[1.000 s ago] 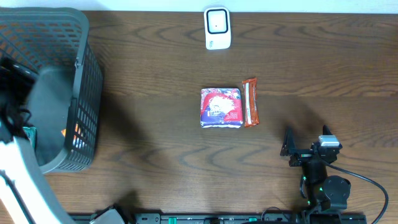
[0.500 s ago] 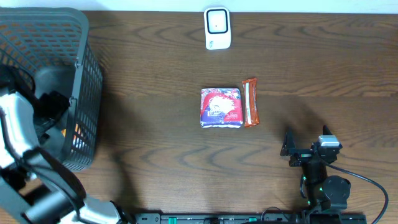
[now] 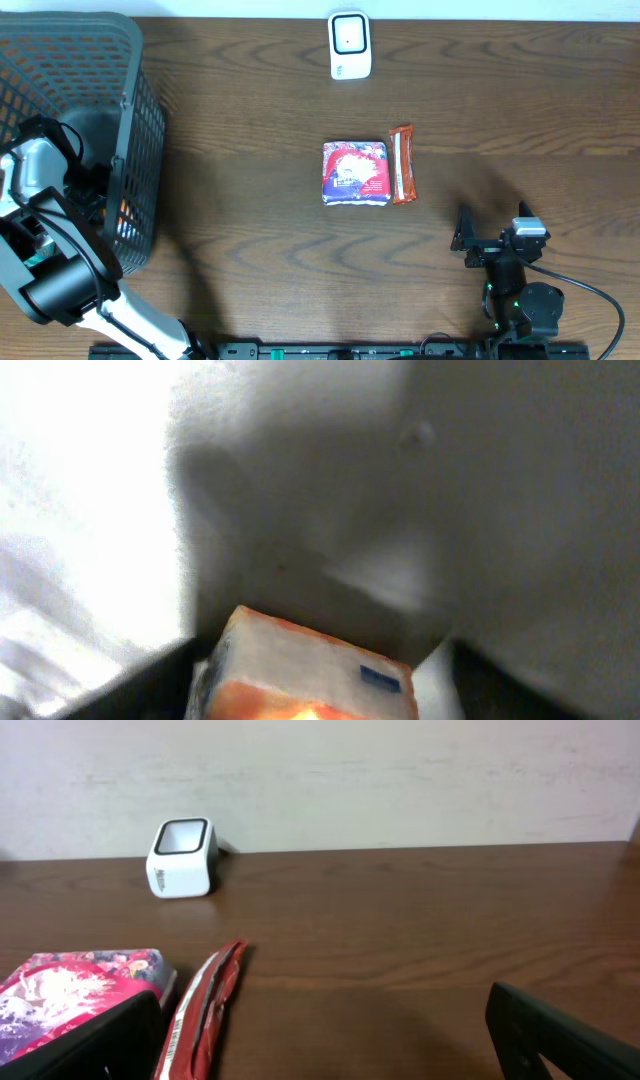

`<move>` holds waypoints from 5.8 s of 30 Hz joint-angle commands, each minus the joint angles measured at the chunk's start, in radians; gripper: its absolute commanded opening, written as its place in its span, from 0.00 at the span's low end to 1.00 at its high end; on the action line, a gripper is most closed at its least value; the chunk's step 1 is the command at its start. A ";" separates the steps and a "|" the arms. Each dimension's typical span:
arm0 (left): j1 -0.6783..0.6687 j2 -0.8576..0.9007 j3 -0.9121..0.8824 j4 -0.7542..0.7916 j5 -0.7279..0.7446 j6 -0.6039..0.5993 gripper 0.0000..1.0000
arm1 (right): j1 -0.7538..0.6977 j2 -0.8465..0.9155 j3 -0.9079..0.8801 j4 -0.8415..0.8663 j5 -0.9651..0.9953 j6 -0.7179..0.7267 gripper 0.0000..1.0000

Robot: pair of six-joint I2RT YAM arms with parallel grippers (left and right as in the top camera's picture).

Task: Scan the item barcode
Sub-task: 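Grasp the small orange tissue box in the basket and lift it out, then hold the orange tissue box up under the white scanner, then set the orange box on the table left of the purple pack, release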

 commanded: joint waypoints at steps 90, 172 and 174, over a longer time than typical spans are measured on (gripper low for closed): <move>-0.861 -0.011 0.363 0.328 -0.143 0.026 0.66 | -0.004 -0.006 -0.001 -0.004 0.001 -0.015 0.99; -0.050 -0.387 -0.222 0.312 -0.719 0.162 0.78 | -0.004 -0.006 -0.001 -0.004 0.001 -0.015 0.99; -0.027 -0.387 -0.276 0.359 -0.719 0.192 0.78 | -0.004 -0.006 -0.001 -0.004 0.001 -0.015 0.99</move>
